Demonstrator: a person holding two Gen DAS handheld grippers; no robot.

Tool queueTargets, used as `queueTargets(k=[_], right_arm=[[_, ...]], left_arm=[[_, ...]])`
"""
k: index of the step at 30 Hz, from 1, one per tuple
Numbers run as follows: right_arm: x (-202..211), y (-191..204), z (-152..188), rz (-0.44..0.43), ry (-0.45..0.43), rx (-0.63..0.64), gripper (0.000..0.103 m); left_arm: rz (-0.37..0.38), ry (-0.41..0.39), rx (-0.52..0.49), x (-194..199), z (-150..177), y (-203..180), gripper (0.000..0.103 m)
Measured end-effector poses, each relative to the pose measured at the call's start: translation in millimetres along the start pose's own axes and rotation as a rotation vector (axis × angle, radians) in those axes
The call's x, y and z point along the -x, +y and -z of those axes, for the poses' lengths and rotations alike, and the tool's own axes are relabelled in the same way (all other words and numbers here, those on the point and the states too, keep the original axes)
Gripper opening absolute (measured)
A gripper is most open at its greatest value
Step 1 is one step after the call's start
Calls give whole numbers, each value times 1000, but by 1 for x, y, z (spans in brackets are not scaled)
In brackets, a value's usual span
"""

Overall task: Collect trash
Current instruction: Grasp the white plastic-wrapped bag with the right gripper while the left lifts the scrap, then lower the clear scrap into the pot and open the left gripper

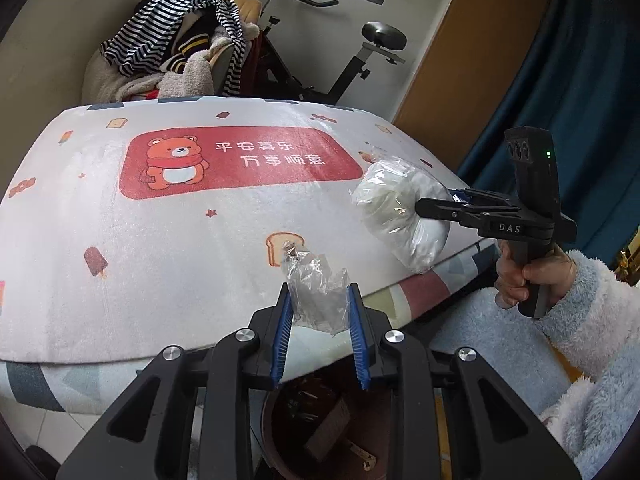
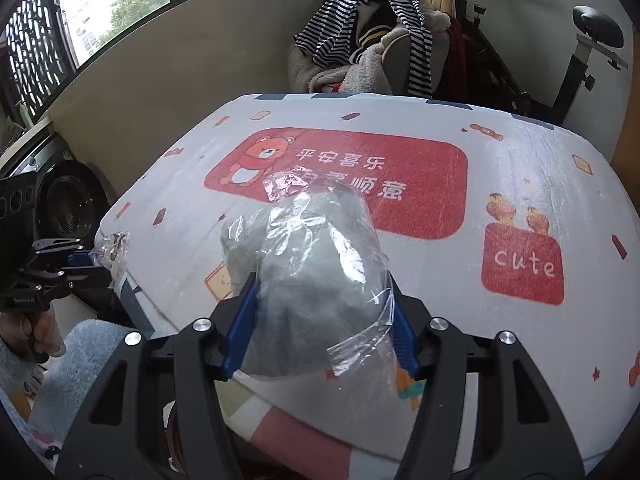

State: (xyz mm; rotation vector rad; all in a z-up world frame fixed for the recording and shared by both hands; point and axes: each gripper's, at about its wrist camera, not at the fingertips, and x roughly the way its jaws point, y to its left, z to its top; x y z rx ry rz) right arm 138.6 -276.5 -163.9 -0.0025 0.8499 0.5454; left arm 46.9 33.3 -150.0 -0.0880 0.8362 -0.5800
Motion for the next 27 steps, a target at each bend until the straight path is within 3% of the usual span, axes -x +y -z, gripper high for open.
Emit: queueTargets(k=[11,22,27], right_arm=[[50,25,55,-56,-35,41,59],[63,51,87,-83,-52,-40,60],[51,36,90,-93,-64,-102,60]], left_arm=[[44,70,-45,2,59,-36,27],[26,170,-116,-24,82,-48,27],[7,182,-121,-29,89,-52,28]])
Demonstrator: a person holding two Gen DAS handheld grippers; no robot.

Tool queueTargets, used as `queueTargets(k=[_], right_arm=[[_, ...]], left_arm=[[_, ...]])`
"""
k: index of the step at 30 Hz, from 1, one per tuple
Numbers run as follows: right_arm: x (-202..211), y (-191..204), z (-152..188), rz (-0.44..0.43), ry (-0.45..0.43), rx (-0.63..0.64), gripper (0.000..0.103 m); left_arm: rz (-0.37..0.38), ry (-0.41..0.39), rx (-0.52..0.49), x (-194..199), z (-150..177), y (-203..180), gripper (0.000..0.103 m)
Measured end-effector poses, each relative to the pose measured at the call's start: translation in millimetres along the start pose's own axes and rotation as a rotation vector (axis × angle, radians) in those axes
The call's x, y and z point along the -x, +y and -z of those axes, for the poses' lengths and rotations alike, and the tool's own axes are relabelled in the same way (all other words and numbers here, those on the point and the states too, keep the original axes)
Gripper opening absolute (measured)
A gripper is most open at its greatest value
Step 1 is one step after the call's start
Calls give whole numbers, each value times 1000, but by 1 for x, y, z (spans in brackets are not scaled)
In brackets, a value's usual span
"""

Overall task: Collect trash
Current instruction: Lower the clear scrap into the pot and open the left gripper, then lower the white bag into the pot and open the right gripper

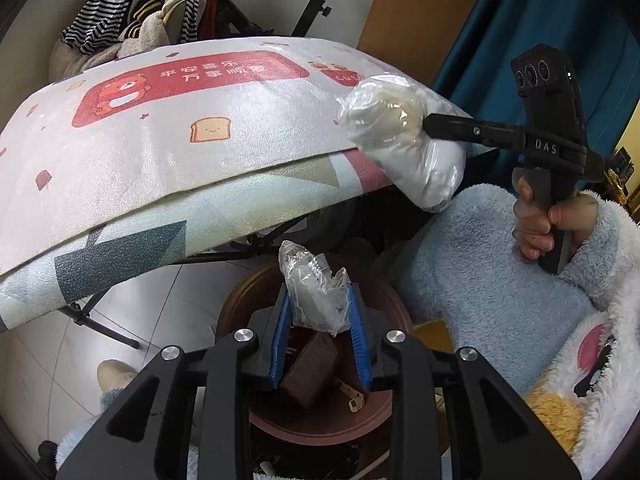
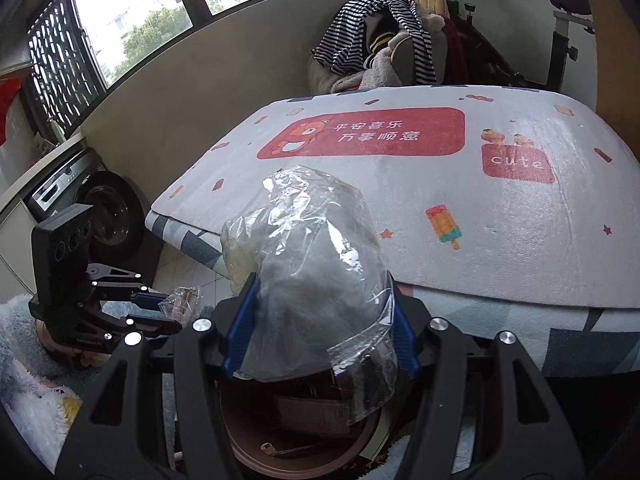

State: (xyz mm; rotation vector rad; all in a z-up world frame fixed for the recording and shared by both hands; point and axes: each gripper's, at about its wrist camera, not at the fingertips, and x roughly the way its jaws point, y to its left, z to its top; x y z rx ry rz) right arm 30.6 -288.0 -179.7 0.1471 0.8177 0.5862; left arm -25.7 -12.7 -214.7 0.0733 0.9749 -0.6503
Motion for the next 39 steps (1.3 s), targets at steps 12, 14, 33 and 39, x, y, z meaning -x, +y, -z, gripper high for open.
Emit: queueTargets(k=[12,14,33,39], right_arm=[[-3,16,5,-36,36,37,60],[-4,20,6,-40,45,45,60],[-41,43,6,-43,226,234,61],[-47,45,7,-25,246,249,63]], left_arm=[[8,-17,46,2,1,7,50],[9,-25,56,4,1,9,50],[-35,-156,145,37,2,34,72],[-53,-160,231,32,7,46,72]])
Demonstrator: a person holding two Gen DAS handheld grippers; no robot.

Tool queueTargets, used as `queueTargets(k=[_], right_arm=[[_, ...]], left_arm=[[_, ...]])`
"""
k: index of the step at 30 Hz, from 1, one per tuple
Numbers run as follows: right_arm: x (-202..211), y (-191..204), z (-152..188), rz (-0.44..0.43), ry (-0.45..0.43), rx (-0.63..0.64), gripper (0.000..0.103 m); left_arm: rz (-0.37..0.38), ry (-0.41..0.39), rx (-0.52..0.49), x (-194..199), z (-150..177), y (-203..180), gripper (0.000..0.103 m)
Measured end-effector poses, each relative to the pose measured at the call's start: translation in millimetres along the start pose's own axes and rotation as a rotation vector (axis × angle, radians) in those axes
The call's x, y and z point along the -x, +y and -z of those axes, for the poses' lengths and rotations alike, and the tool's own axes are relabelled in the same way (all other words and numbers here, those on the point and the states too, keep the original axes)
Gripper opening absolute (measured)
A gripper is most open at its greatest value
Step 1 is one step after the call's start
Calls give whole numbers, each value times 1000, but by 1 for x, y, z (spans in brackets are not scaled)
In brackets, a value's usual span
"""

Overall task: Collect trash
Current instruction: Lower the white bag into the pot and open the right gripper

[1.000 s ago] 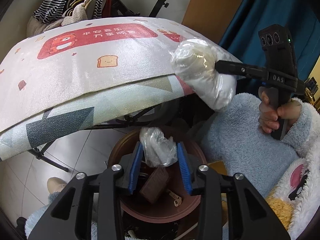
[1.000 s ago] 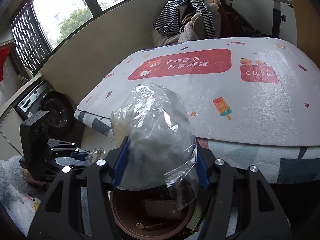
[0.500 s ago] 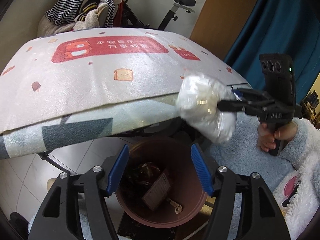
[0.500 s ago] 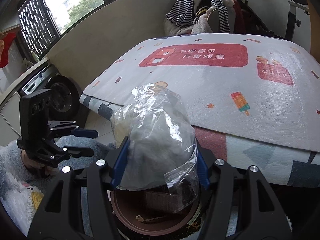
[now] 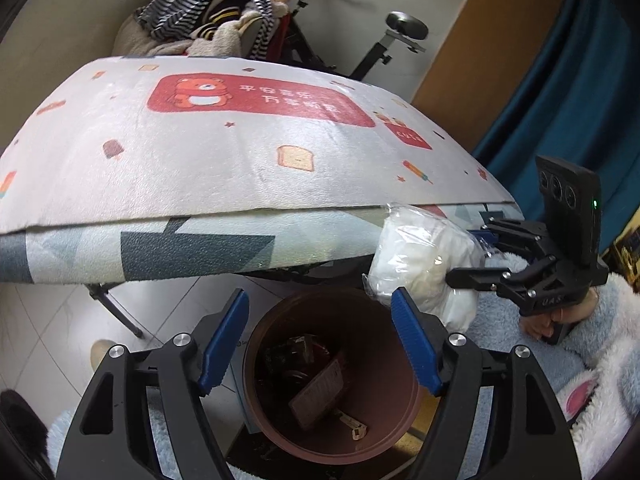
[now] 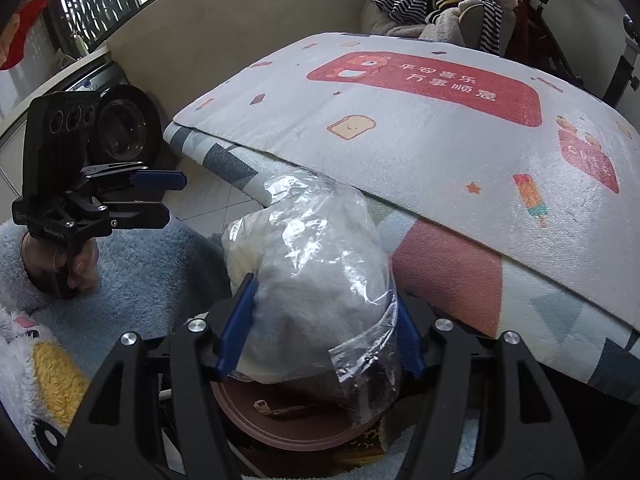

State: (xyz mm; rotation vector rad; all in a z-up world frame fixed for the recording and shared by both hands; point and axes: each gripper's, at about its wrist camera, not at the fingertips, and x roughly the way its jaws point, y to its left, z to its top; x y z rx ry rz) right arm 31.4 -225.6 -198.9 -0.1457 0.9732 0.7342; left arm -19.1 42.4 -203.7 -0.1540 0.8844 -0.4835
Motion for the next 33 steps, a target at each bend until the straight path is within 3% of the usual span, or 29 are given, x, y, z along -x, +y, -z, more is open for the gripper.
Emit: queueTargets(k=[14,20,24,33], right_arm=[[-9,5,3,27,25,13,70],[-12,8,2,76,30,15,79],[-10,3,3,103,10,-36,96],[-3,-11,6,147,-27,-124,97]], left_arm=[[-49,-32,36,3,1,5,75],[-48,-35,42,4,1,6,75],[-55,-35,45,3,1,6,76],[-74,-44,56,4,1,8,83]])
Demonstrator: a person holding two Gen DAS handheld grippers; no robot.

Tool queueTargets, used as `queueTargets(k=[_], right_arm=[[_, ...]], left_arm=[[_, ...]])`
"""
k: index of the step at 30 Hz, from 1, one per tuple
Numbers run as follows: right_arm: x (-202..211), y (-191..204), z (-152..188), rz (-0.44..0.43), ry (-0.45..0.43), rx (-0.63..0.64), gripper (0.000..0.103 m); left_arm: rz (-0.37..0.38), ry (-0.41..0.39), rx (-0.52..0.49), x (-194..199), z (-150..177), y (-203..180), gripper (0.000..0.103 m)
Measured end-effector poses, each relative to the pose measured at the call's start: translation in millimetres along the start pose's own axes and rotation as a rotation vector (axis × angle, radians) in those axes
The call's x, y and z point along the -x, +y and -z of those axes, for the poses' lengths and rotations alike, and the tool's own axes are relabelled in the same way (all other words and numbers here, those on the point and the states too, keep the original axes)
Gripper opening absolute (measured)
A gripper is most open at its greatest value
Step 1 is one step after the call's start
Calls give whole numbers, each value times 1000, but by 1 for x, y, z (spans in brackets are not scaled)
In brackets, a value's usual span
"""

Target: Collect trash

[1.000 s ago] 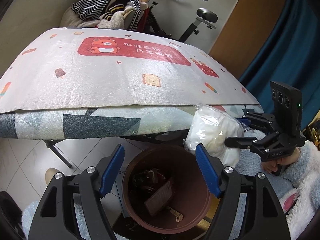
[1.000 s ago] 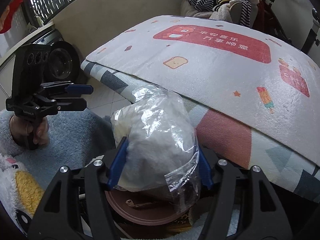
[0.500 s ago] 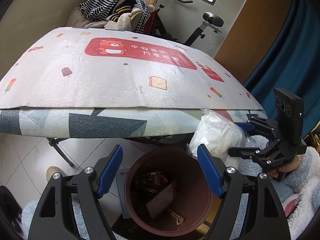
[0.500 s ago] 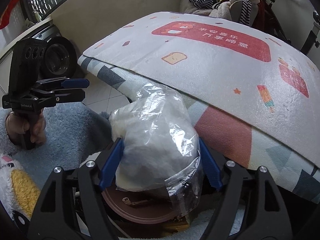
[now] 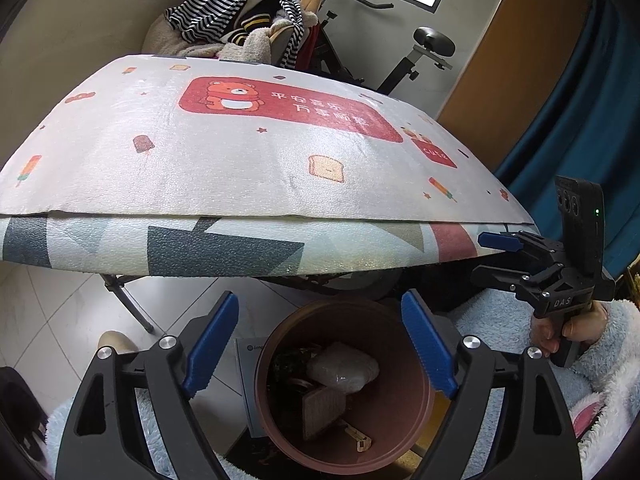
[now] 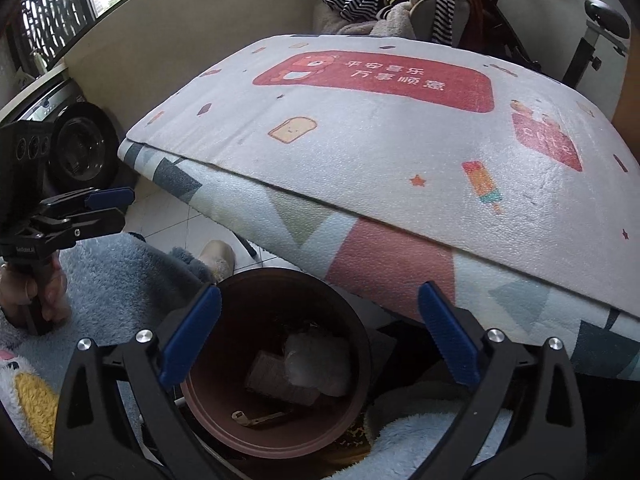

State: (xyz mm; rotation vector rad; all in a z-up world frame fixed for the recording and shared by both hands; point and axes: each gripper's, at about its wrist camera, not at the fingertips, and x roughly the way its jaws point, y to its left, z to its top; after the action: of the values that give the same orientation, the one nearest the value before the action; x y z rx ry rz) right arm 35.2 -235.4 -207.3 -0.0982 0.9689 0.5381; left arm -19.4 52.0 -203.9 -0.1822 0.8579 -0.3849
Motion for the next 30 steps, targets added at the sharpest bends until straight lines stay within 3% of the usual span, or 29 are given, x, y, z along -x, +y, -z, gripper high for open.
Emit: queueTargets(k=[6,11,22,26,30], right_arm=[[2,-14,-7,8,-4,-10,97],[7,-17,-16,47,-9,-10,97],[60,-20,-85,220,-140,-53,97],[86,-19,-103,256,-191,-59,97],[111,-31,-118,264,-235,-72,97]], left_arm=[[-21,-10,2,2,0,0,92],[-110,-38,-27,8,-13,-8,96],[-314,-240,-157,57,-79,-45,97],[-298,-299,-169,77,-102,-54,97],[-346,-329,-157,92,-120,-60,97]])
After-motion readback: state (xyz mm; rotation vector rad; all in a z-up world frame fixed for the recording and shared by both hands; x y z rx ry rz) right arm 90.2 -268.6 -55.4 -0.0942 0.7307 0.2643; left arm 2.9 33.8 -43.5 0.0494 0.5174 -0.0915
